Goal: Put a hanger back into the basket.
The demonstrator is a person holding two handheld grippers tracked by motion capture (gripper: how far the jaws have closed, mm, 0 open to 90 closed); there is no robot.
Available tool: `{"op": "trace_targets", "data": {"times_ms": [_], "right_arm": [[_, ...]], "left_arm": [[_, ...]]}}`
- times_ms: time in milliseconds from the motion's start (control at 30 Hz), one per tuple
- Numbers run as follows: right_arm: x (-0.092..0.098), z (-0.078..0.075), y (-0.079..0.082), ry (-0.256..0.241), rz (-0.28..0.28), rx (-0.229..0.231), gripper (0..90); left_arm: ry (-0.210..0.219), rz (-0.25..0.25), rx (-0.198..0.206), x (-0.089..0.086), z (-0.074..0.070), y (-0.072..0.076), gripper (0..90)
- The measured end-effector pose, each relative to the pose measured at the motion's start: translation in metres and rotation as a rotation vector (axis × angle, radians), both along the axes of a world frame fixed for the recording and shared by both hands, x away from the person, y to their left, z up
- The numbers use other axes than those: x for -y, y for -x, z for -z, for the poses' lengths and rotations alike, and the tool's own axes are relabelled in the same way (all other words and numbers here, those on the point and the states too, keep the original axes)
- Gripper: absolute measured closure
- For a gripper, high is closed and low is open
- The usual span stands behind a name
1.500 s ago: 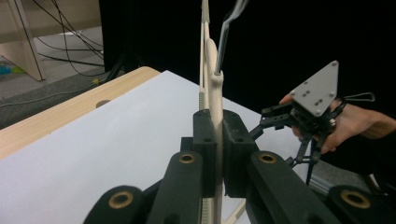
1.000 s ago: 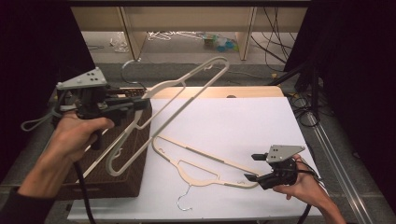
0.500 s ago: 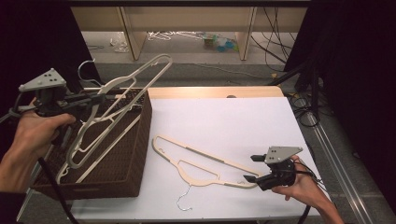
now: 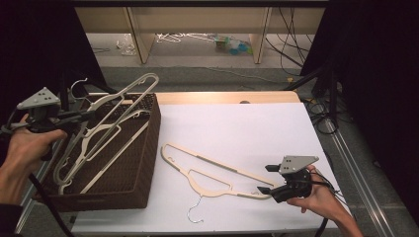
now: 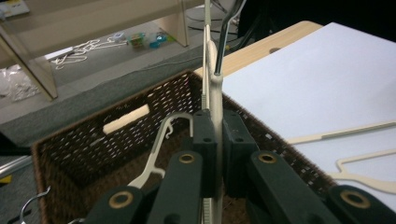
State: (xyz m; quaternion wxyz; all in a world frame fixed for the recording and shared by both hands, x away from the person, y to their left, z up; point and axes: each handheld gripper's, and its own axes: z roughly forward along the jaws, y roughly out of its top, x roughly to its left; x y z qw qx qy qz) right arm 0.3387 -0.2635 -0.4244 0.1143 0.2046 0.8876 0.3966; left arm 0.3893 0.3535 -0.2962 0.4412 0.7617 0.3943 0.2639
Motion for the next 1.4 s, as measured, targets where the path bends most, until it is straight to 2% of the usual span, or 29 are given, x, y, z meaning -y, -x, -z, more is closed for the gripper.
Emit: {"op": "trace_targets", "data": {"times_ms": [233, 333, 367, 400, 633, 667, 700, 833, 900, 967, 1033, 1067, 1200, 1267, 1300, 1333, 1367, 1400], "right_arm": [[0.0, 0.0, 0.0, 0.0, 0.003, -0.002, 26.5], [-0.001, 0.002, 0.0, -0.004, 0.002, 0.003, 26.5], [-0.001, 0.002, 0.0, -0.005, 0.003, 0.002, 26.6], [-0.001, 0.002, 0.0, -0.003, 0.001, -0.002, 26.5], [-0.001, 0.001, 0.0, 0.003, 0.001, -0.007, 26.6], [0.0, 0.001, 0.0, 0.006, 0.0, -0.007, 26.5], [0.0, 0.001, 0.0, 0.008, 0.002, -0.008, 26.5], [0.0, 0.002, 0.0, 0.009, -0.001, -0.007, 26.5], [0.0, 0.002, 0.0, 0.009, -0.002, -0.008, 26.5], [0.0, 0.001, 0.0, 0.006, -0.003, -0.009, 26.5], [0.0, 0.002, 0.0, 0.009, -0.002, -0.009, 26.5], [0.0, 0.002, 0.0, 0.009, -0.002, -0.009, 26.5], [-0.001, 0.002, 0.0, 0.009, -0.006, -0.011, 26.2], [-0.001, 0.002, 0.0, 0.008, -0.007, -0.012, 26.2], [-0.001, 0.002, 0.0, 0.007, -0.005, -0.01, 26.2], [-0.001, 0.002, 0.0, 0.008, -0.004, -0.011, 26.2], [0.0, 0.002, 0.0, 0.009, -0.002, -0.014, 26.2], [-0.001, 0.003, 0.0, 0.006, -0.003, -0.012, 26.2]], "left_arm": [[-0.036, 0.0, -0.028, -0.013, 0.013, 0.003, 85.8], [-0.039, 0.001, -0.053, -0.017, 0.021, 0.003, 85.7], [-0.051, 0.001, -0.06, -0.018, 0.024, 0.003, 85.8], [-0.038, -0.002, -0.069, -0.018, 0.027, 0.003, 85.8], [-0.057, 0.008, -0.12, -0.02, 0.046, -0.006, 85.7], [-0.073, 0.025, -0.124, -0.021, 0.049, -0.009, 85.7], [-0.071, 0.026, -0.14, -0.021, 0.053, -0.01, 85.7], [-0.097, 0.044, -0.144, -0.023, 0.063, -0.016, 85.7], [-0.068, 0.02, -0.169, -0.02, 0.069, -0.017, 85.7], [-0.07, 0.017, -0.186, -0.02, 0.075, -0.018, 85.7], [-0.046, -0.008, -0.214, -0.017, 0.081, -0.017, 85.6], [-0.048, -0.009, -0.223, -0.017, 0.083, -0.017, 85.6], [-0.038, -0.03, -0.233, -0.013, 0.09, -0.021, 85.4], [-0.067, -0.031, -0.222, -0.013, 0.091, -0.024, 84.7], [-0.112, -0.031, -0.23, -0.016, 0.091, -0.025, 84.1], [-0.134, -0.034, -0.2, -0.017, 0.091, -0.028, 82.9], [-0.15, -0.043, -0.185, -0.019, 0.092, -0.03, 81.8], [-0.153, -0.079, -0.201, -0.02, 0.093, -0.029, 79.9]]}}
